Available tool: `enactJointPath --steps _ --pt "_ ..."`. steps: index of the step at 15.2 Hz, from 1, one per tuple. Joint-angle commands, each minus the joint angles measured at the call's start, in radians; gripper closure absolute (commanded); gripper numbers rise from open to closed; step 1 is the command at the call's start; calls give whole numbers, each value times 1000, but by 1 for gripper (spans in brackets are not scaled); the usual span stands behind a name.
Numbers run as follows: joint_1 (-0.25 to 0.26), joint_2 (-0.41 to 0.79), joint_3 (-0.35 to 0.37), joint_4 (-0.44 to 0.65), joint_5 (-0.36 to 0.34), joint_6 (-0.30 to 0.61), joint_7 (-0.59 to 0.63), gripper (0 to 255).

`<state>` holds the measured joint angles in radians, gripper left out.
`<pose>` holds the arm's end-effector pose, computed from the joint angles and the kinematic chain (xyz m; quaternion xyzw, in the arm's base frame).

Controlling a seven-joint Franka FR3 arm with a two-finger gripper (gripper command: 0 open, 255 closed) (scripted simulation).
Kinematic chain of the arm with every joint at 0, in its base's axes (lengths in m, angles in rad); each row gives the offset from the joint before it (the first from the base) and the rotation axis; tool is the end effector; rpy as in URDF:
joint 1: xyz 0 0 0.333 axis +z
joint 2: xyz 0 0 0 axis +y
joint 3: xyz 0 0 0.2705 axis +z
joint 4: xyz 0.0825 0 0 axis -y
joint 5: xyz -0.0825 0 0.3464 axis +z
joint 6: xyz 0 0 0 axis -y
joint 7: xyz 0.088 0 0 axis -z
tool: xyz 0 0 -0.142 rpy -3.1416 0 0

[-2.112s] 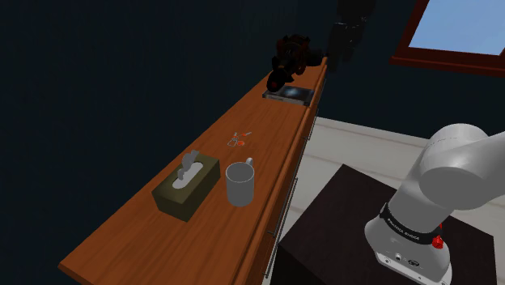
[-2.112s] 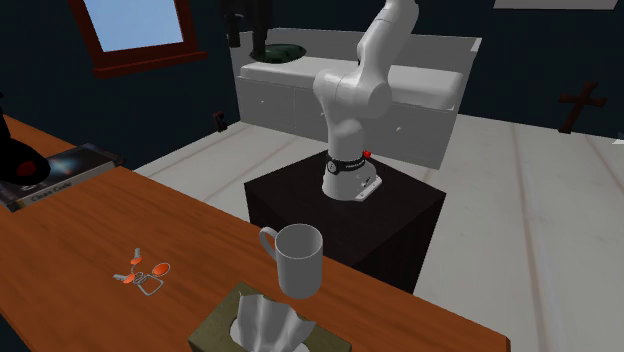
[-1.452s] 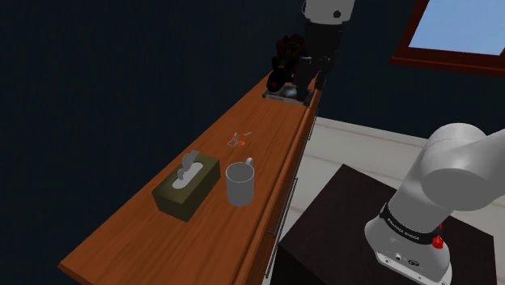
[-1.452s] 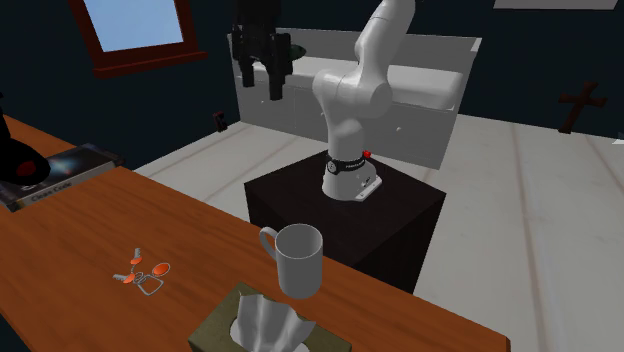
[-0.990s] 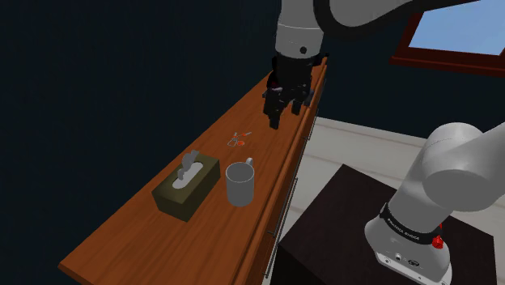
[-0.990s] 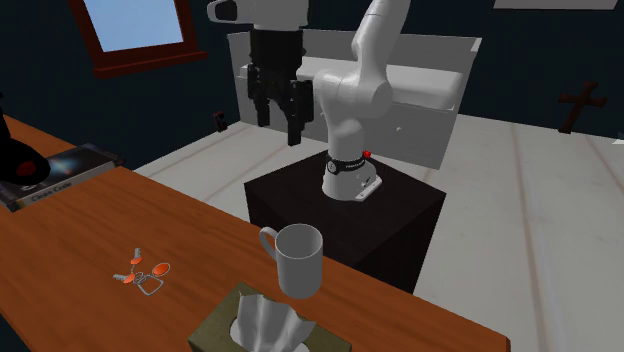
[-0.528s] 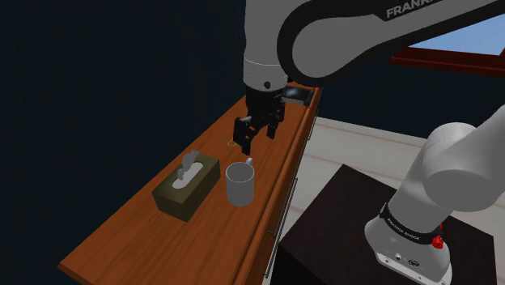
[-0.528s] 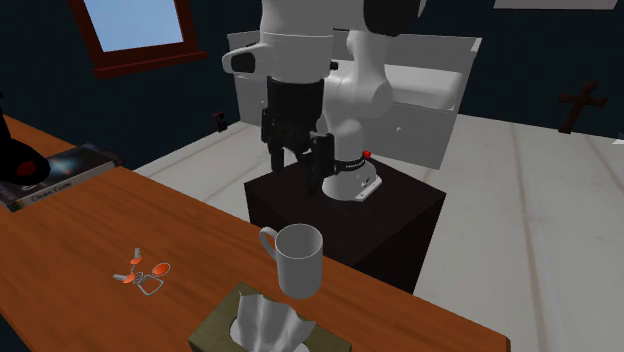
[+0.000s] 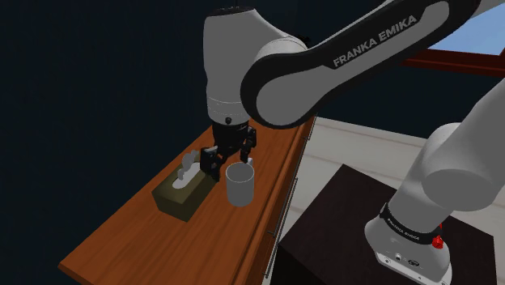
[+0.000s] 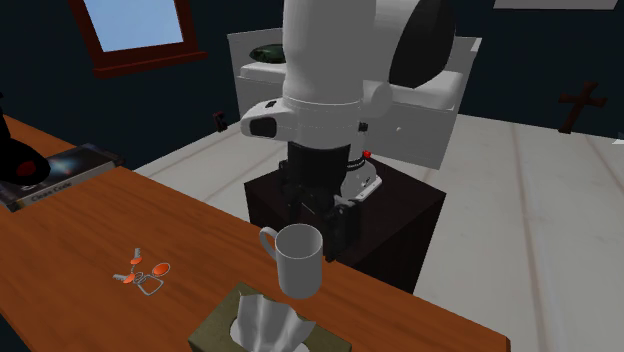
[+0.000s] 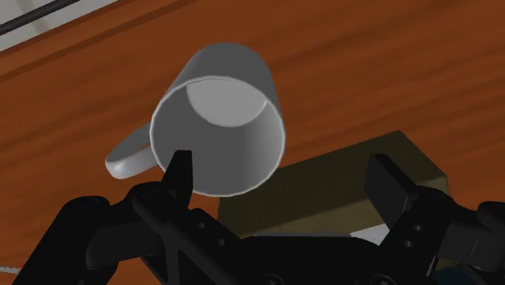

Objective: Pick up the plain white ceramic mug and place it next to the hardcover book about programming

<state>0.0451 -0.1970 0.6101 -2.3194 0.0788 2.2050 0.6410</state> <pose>0.3684 0.2866 0.3521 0.9992 -0.0187 0.0344 0.0041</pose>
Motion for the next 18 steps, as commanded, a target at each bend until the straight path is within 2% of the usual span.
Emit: enactJointPath --steps 1,6,14,15,18 --pt "-2 22 8 -6 -13 27 15 0" --pt "-10 76 21 -39 -49 106 42 0" --pt "-10 76 21 -39 -49 105 42 0" --pt "-10 76 21 -39 -49 105 42 255" --pt "-10 76 21 -39 -49 105 42 255"
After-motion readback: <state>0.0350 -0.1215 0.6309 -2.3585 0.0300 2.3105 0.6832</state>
